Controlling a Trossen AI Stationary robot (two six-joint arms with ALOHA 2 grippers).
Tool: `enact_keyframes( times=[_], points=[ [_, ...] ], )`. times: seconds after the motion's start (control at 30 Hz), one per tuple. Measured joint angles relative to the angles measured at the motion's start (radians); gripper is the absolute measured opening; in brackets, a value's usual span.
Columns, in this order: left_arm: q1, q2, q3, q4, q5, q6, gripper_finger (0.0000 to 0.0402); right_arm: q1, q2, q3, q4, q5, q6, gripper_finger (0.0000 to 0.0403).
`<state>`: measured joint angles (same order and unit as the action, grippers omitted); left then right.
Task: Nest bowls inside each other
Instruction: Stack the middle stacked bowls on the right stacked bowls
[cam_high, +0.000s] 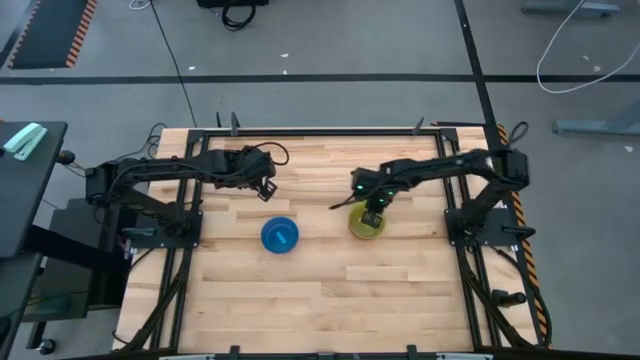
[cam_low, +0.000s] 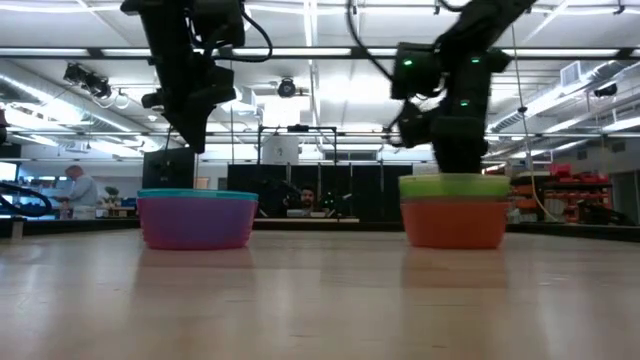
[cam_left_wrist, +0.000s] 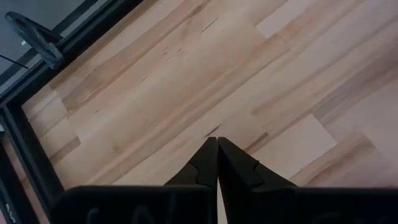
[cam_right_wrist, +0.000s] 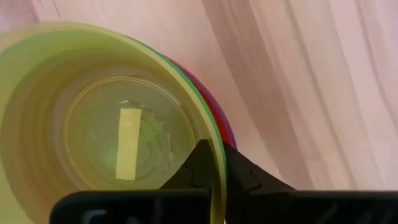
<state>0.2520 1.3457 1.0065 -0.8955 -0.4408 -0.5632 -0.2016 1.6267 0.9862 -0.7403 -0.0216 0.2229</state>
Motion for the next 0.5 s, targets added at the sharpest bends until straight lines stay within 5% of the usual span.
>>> enact_keyframes(
  times=[0.33,0.5],
  points=[
    [0.0,0.0,0.0,0.003,0.026,0.0,0.0024,0.029,0.248,0.333,-0.06,-0.009,-0.138,0.0016],
    [0.0,0.0,0.0,0.003,0.027,0.0,0.0016,0.046,0.294,0.384,-0.09,-0.013,-0.13,0.0027]
  ],
)
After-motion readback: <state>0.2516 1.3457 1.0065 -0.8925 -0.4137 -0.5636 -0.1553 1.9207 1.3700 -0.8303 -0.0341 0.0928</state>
